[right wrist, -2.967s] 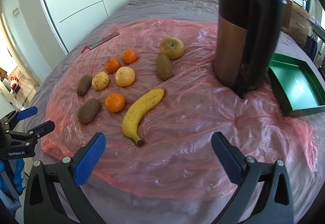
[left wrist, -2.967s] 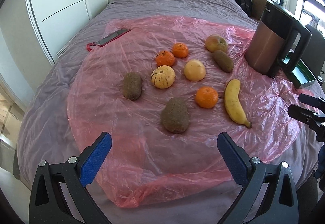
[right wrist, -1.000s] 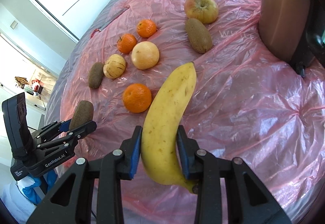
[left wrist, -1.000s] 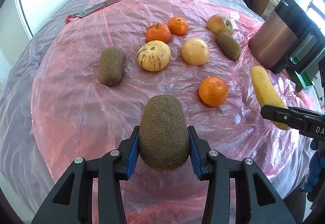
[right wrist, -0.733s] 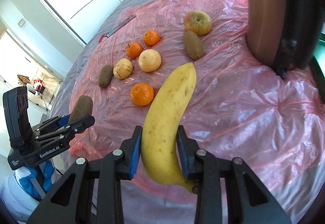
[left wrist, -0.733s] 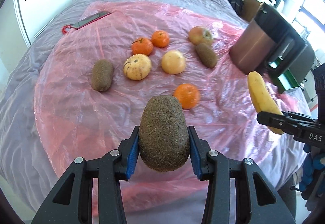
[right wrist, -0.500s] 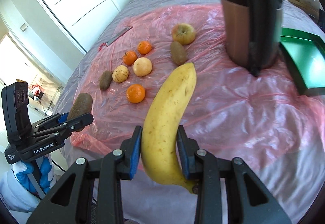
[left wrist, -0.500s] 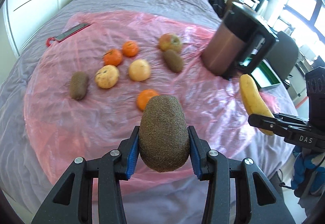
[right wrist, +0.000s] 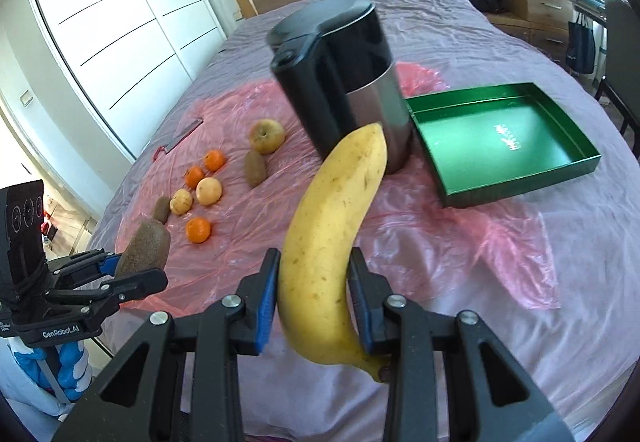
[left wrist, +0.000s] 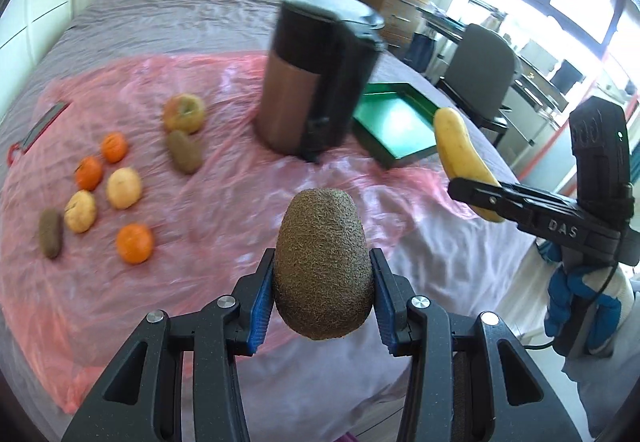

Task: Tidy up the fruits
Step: 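Carry the kiwi in the left gripper toward the green tray while the right gripper carries the banana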

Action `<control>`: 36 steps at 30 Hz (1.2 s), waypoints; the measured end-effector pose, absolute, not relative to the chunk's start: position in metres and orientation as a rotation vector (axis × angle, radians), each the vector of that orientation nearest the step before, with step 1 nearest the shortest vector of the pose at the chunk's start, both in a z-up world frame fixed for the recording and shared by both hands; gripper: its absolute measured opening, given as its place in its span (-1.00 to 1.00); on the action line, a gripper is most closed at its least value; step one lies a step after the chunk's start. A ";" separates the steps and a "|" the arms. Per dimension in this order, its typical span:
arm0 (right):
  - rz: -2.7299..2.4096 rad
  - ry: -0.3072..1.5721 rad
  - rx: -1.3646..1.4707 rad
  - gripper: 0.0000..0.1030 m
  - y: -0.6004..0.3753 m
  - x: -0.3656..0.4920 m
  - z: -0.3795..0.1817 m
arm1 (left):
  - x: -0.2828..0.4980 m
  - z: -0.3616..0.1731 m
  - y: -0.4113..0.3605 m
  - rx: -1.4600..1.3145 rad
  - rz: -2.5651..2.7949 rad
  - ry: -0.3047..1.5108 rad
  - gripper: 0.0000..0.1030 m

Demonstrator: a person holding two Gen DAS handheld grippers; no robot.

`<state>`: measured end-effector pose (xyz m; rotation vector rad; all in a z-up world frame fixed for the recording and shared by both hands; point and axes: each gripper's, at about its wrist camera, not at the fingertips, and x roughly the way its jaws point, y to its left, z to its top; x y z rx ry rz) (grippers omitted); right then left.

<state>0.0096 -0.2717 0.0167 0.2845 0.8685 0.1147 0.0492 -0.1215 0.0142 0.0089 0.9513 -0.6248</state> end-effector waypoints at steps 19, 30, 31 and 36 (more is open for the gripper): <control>-0.109 0.800 0.335 -1.00 -0.463 0.080 0.001 | 0.150 0.007 -0.329 0.110 -0.724 0.958 -0.25; -0.149 0.818 0.341 -1.00 -0.529 0.175 -0.065 | 0.236 -0.053 -0.391 0.120 -0.603 0.996 -0.25; -0.152 0.820 0.338 -1.00 -0.533 0.183 -0.070 | 0.242 -0.058 -0.395 0.117 -0.598 0.995 -0.25; -0.157 0.828 0.322 -1.00 -0.551 0.213 -0.087 | 0.264 -0.072 -0.410 0.123 -0.562 0.984 -0.24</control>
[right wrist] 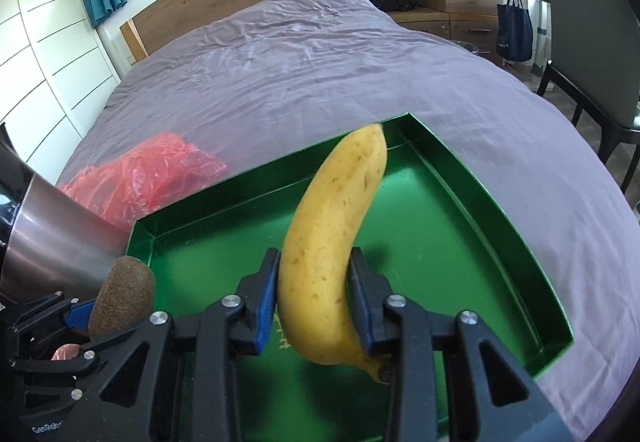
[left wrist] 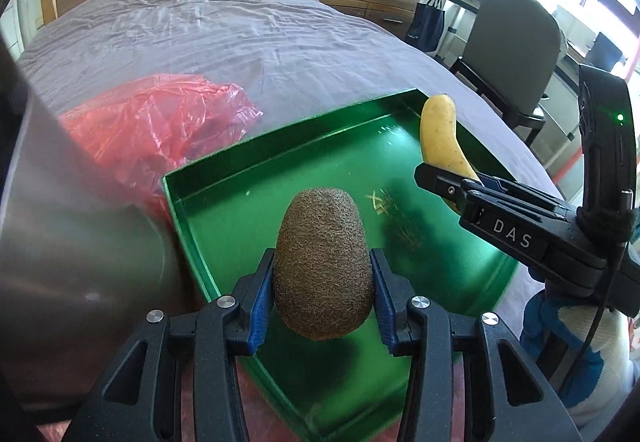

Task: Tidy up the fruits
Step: 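Carry the kiwi in the left gripper toward the green tray while the right gripper carries the banana, then lower the kiwi into the green tray and open the left gripper while the right gripper releases the banana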

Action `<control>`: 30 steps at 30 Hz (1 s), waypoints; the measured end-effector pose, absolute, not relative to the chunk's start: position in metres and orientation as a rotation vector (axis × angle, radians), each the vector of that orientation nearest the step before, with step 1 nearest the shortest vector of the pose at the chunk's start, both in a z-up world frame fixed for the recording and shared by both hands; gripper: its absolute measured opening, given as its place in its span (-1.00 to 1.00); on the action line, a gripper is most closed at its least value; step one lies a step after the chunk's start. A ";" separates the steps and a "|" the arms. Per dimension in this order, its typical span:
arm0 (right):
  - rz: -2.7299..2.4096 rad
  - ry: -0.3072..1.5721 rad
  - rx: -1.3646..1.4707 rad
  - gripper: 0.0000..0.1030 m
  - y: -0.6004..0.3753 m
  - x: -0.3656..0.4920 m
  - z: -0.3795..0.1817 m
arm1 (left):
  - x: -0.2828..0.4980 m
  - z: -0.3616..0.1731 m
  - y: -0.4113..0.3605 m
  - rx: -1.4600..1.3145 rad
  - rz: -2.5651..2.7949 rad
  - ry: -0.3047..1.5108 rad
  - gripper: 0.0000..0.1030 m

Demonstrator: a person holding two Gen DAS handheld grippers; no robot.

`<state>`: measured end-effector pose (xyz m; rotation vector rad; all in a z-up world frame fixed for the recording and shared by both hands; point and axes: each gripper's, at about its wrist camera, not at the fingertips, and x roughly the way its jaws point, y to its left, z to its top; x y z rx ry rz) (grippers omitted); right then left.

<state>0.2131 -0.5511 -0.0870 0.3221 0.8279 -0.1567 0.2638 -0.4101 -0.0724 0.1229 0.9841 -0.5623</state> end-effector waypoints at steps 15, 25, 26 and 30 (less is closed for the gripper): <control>-0.160 0.943 0.311 -1.00 -0.577 0.255 -0.114 | 0.289 -0.109 -0.421 0.162 -0.493 1.026 -0.24; -0.151 0.911 0.275 -1.00 -0.572 0.246 -0.120 | 0.282 -0.115 -0.424 0.233 -0.469 1.001 -0.24; -0.153 0.912 0.277 -1.00 -0.572 0.244 -0.120 | 0.282 -0.115 -0.423 0.236 -0.467 1.001 -0.24; -0.167 0.910 0.294 -1.00 -0.571 0.239 -0.119 | 0.278 -0.115 -0.422 0.238 -0.466 1.007 -0.24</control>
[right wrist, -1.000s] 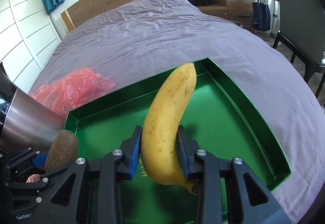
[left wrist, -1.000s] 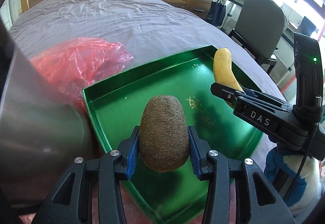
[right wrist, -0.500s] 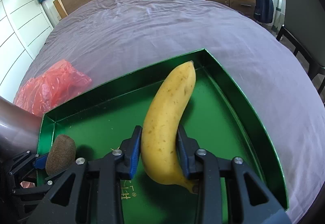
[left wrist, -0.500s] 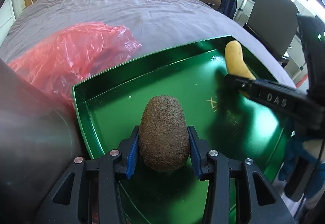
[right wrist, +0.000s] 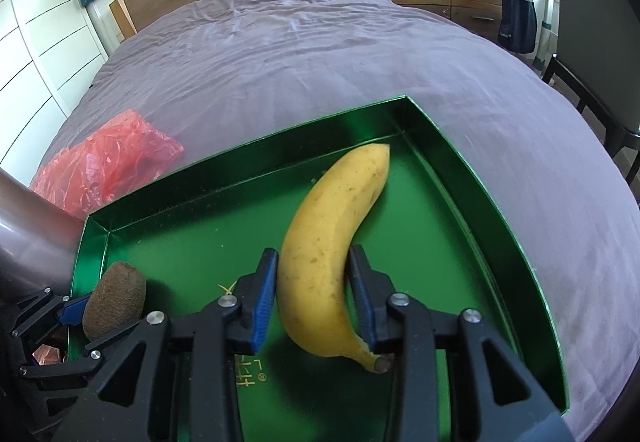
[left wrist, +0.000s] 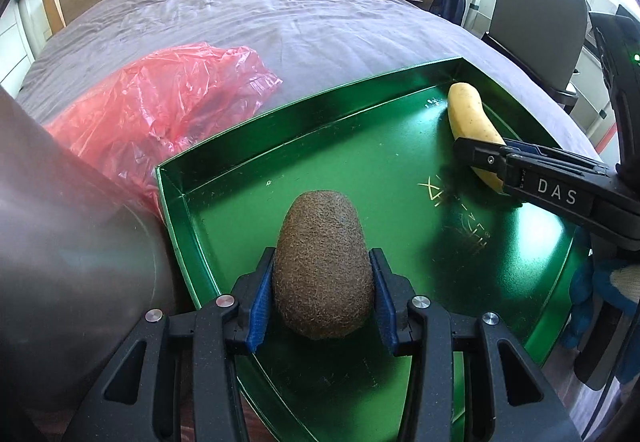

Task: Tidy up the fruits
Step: 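Lower the kiwi into the green tray and open the left gripper while the right gripper releases the banana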

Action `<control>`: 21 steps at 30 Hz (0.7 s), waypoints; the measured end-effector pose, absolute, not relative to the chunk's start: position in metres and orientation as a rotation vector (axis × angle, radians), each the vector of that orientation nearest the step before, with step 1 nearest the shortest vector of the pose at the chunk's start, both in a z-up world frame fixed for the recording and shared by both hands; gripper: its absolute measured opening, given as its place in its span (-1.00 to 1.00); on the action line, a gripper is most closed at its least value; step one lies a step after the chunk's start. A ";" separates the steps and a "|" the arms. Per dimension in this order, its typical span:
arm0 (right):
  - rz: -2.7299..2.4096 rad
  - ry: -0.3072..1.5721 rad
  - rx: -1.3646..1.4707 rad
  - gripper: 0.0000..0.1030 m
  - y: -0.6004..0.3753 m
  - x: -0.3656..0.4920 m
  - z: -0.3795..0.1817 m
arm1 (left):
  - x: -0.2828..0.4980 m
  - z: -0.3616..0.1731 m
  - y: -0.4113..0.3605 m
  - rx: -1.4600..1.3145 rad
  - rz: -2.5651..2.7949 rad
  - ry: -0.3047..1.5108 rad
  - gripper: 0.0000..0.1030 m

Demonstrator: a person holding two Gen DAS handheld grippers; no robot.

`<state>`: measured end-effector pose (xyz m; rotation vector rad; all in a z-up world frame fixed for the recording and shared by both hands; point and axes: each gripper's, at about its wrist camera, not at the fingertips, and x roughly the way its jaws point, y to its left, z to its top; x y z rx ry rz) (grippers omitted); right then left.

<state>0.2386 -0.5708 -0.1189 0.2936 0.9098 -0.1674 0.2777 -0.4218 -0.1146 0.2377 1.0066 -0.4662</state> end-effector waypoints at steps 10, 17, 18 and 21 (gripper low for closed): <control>-0.210 0.934 0.278 0.01 -0.564 0.233 -0.116 | 0.271 -0.113 -0.425 0.273 -0.476 1.021 -0.07; -0.257 0.901 0.265 0.47 -0.562 0.216 -0.091 | 0.257 -0.088 -0.423 0.310 -0.483 0.958 0.09; -0.266 0.892 0.263 0.57 -0.562 0.211 -0.084 | 0.254 -0.082 -0.422 0.309 -0.486 0.948 0.13; -0.291 0.848 0.263 0.65 -0.560 0.189 -0.057 | 0.241 -0.059 -0.415 0.292 -0.517 0.919 0.15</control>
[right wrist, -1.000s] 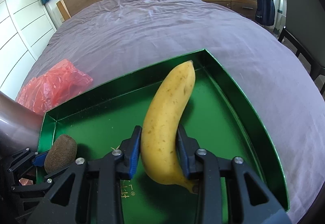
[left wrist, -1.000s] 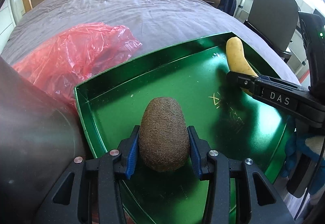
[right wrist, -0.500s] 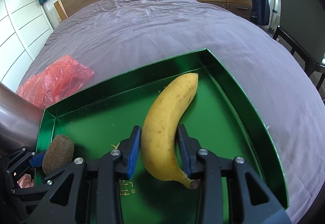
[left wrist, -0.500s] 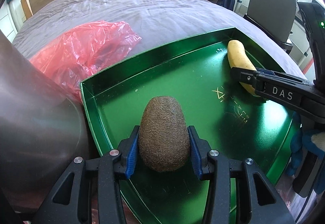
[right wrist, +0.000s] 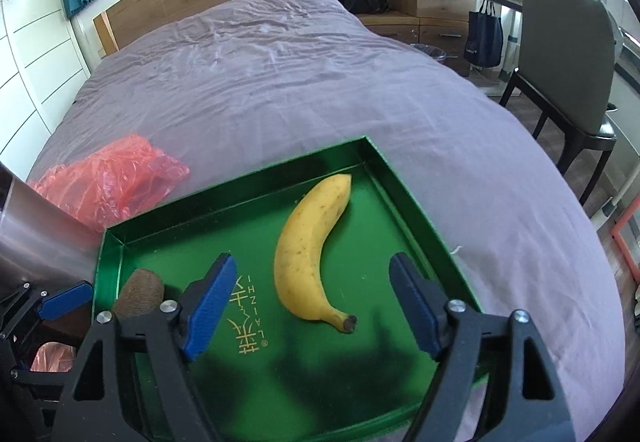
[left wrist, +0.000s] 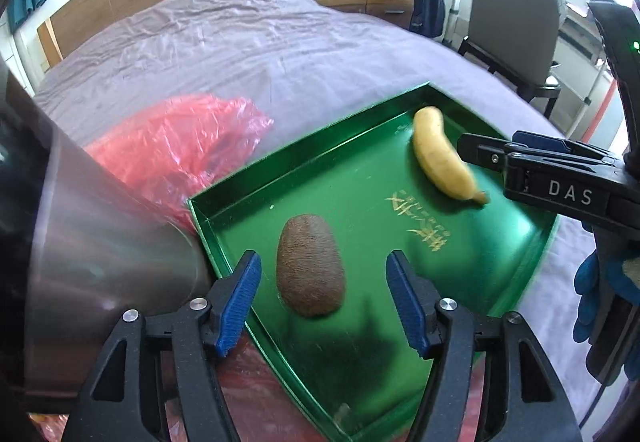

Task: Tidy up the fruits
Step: 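Lower the kiwi into the green tray and open the left gripper while the right gripper releases the banana, then move both grippers back over the remaining fruits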

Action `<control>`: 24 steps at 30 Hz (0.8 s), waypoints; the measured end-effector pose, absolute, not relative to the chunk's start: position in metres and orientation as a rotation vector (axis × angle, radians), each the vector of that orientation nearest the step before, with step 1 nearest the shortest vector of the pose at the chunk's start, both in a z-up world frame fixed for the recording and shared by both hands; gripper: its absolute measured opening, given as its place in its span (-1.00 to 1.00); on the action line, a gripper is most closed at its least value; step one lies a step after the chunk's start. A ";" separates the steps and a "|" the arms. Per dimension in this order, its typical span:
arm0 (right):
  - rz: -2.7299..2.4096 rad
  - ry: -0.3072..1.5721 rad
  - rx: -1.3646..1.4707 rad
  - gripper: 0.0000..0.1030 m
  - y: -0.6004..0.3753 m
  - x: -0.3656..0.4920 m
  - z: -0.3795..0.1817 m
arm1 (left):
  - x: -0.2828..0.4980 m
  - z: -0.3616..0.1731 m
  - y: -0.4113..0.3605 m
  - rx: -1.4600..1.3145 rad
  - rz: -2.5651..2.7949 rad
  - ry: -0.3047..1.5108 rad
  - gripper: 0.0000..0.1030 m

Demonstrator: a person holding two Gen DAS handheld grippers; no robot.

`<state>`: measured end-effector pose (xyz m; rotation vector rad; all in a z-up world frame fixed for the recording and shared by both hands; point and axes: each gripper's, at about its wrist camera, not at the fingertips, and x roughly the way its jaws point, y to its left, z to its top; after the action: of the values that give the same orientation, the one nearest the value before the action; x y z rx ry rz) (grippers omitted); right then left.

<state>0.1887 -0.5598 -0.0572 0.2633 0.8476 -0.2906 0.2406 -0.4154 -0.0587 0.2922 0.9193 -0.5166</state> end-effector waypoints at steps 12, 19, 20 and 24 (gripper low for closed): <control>-0.295 0.739 0.197 0.65 -0.490 0.078 0.036 | 0.143 0.031 -0.349 0.275 -0.586 0.770 0.60; -0.213 0.703 0.159 0.65 -0.418 0.031 0.066 | 0.100 0.047 -0.282 0.270 -0.530 0.740 0.64; -0.201 0.698 0.153 0.65 -0.408 0.027 0.068 | 0.096 0.047 -0.274 0.268 -0.520 0.741 0.64; -0.147 0.690 0.137 0.65 -0.367 0.011 0.075 | 0.079 0.047 -0.237 0.255 -0.482 0.743 0.64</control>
<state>0.0110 -0.3674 0.0750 0.1366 0.6902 -0.1471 0.0790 -0.2369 0.0466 0.2550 0.7429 -0.4816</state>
